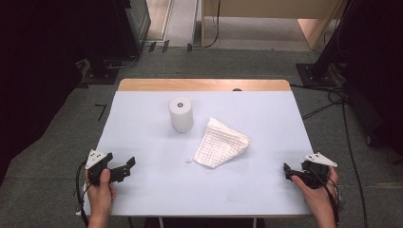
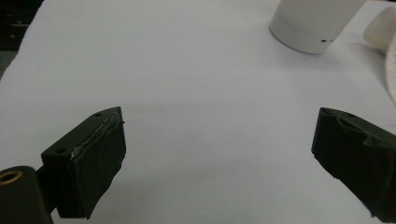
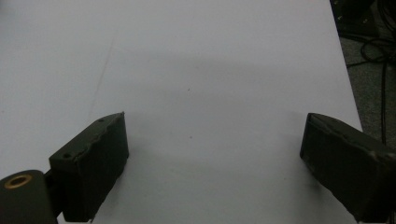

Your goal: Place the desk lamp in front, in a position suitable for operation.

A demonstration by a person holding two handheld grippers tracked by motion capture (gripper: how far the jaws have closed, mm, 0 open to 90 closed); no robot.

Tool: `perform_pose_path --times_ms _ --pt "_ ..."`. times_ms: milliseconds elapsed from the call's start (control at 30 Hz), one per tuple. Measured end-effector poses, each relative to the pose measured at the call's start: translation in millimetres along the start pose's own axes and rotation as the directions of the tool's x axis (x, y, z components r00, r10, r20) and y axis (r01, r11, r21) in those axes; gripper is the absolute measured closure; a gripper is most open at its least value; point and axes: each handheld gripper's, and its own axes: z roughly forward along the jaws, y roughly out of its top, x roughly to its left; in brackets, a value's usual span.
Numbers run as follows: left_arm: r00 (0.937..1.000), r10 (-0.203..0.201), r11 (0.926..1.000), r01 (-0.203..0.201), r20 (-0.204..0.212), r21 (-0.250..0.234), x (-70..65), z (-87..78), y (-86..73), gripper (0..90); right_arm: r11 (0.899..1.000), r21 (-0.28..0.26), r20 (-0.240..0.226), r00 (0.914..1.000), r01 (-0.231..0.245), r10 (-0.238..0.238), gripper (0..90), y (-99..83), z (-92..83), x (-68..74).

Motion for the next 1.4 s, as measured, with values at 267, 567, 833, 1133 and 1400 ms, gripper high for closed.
perform_pose_path --times_ms 267,567,833,1133,1400 --pt "0.9991 -0.025 0.9917 0.029 0.034 -0.125 -4.0 -15.7 12.5 0.0 0.996 -0.086 -0.027 0.9996 0.005 -0.007 10.9 16.3 -16.4 16.3" --pt "0.9998 -0.011 0.9939 0.010 -0.014 -0.110 -20.9 1.2 26.5 1.8 0.992 -0.126 -0.168 0.9855 0.003 -0.025 5.2 50.5 -37.5 44.5" --pt "0.9991 0.005 0.9931 -0.001 0.041 -0.117 -51.0 16.5 68.1 6.6 0.971 -0.236 -0.209 0.9730 0.047 -0.098 5.0 79.4 -45.0 81.3" --pt "0.9980 0.024 0.9976 -0.020 0.058 -0.066 -46.3 41.8 66.3 2.1 0.960 -0.255 -0.261 0.9475 0.117 -0.185 5.6 103.3 -37.3 119.7" --pt "0.9980 0.006 0.9994 -0.004 0.063 -0.035 -38.0 41.9 60.4 2.1 0.934 -0.260 -0.268 0.9114 0.244 -0.312 6.7 117.2 -15.9 173.6"
